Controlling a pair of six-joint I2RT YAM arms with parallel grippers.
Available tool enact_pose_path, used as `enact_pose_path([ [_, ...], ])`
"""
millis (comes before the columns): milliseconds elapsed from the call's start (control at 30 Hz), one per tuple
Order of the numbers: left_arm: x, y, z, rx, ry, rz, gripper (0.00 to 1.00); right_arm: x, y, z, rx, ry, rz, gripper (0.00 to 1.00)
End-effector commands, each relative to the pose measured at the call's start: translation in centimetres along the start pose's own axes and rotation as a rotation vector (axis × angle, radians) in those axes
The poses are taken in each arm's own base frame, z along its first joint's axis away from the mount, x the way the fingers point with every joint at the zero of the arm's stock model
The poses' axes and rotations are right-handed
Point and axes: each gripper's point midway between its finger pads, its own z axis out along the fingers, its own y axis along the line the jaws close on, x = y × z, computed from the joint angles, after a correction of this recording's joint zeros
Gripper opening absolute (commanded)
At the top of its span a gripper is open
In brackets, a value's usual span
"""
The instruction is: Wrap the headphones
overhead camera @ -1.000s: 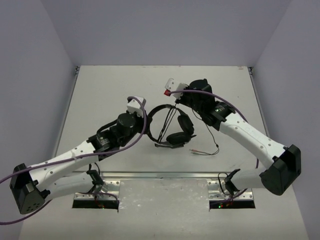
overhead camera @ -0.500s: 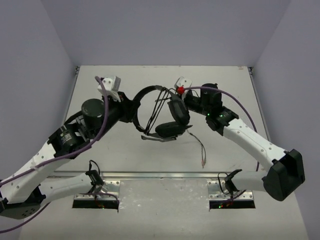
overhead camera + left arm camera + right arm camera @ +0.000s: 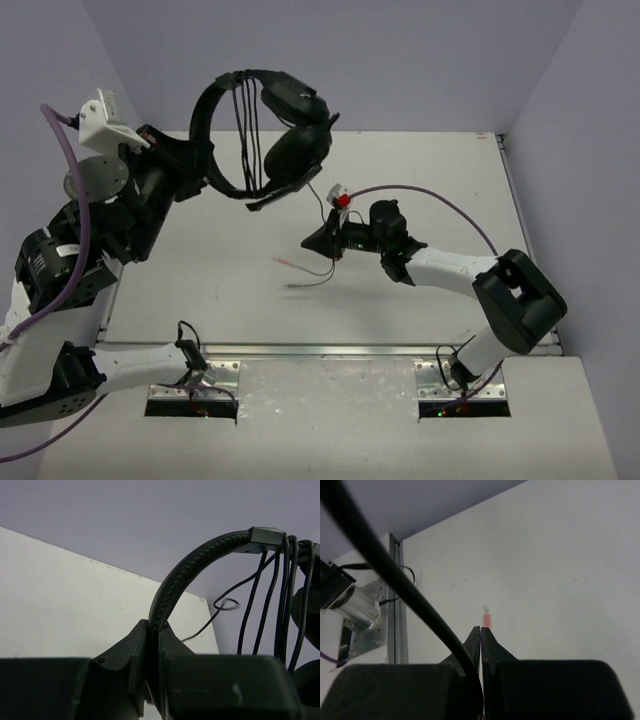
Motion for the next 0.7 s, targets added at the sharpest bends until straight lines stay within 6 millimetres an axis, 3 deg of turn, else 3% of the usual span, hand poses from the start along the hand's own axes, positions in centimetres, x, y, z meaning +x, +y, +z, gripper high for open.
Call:
enact_pose_path([
  [0, -3.2, 2.4, 1.4, -0.261, -0.166, -0.087, 0.0, 0.9, 2.2, -0.5, 0.013, -0.051, -0.022, 0.01],
  [33, -2.6, 2.3, 2.9, -0.302, -0.164, -0.062, 0.0, 3.5, 2.7, -1.0, 0.053, -0.012, -0.015, 0.01],
  [100, -3.9, 2.0, 4.0, -0.319, -0.18, -0.082, 0.0, 5.2, 3.3, -1.8, 0.107, 0.021, -0.026, 0.01],
  [133, -5.4, 4.2, 5.3, -0.391, -0.216, -0.089, 0.0, 6.9, 4.5, -2.0, 0.111, 0.06, -0.036, 0.01],
  [167, -5.2, 5.1, 8.1, -0.405, -0.178, -0.093, 0.0, 8.8, 5.3, -2.9, 0.157, 0.091, -0.043, 0.01],
  [200, -4.9, 5.4, 9.3, -0.409, -0.158, -0.095, 0.0, 9.6, 4.6, -3.7, 0.202, 0.109, -0.045, 0.01],
  [233, -3.7, 5.9, 11.7, -0.439, -0.129, -0.073, 0.0, 11.9, 5.4, -4.6, 0.236, 0.172, -0.057, 0.01],
  [267, -3.9, 6.1, 12.4, -0.457, -0.146, -0.07, 0.0, 12.6, 6.1, -5.0, 0.243, 0.189, -0.082, 0.01],
  [300, -4.0, 7.2, 13.3, -0.495, -0.158, -0.065, 0.0, 12.4, 8.2, -5.2, 0.209, 0.186, -0.117, 0.01],
  [333, -2.9, 8.1, 15.2, -0.521, -0.13, -0.053, 0.0, 13.6, 8.1, -6.2, 0.247, 0.221, -0.128, 0.01],
  [400, -2.4, 11.2, 17.3, -0.603, -0.127, -0.06, 0.0, 13.9, 10.8, -6.9, 0.208, 0.244, -0.176, 0.01],
  [467, -1.8, 13.2, 18.5, -0.666, -0.132, -0.056, 0.0, 13.5, 11.5, -7.3, 0.241, 0.256, -0.228, 0.01],
  [500, -1.4, 14.5, 19.0, -0.713, -0.143, -0.044, 0.0, 13.4, 13.2, -7.4, 0.208, 0.289, -0.273, 0.01],
  [533, -2.1, 15.3, 19.1, -0.751, -0.203, -0.04, 0.0, 12.4, 13.8, -7.5, 0.21, 0.282, -0.298, 0.01],
  [567, -0.7, 16.7, 19.6, -0.785, -0.178, 0.003, 0.0, 11.8, 14.5, -7.5, 0.212, 0.283, -0.328, 0.01],
  [667, 1.0, 20.6, 20.4, -0.882, -0.17, 0.044, 0.0, 8.5, 16.4, -8.0, 0.229, 0.28, -0.427, 0.01],
])
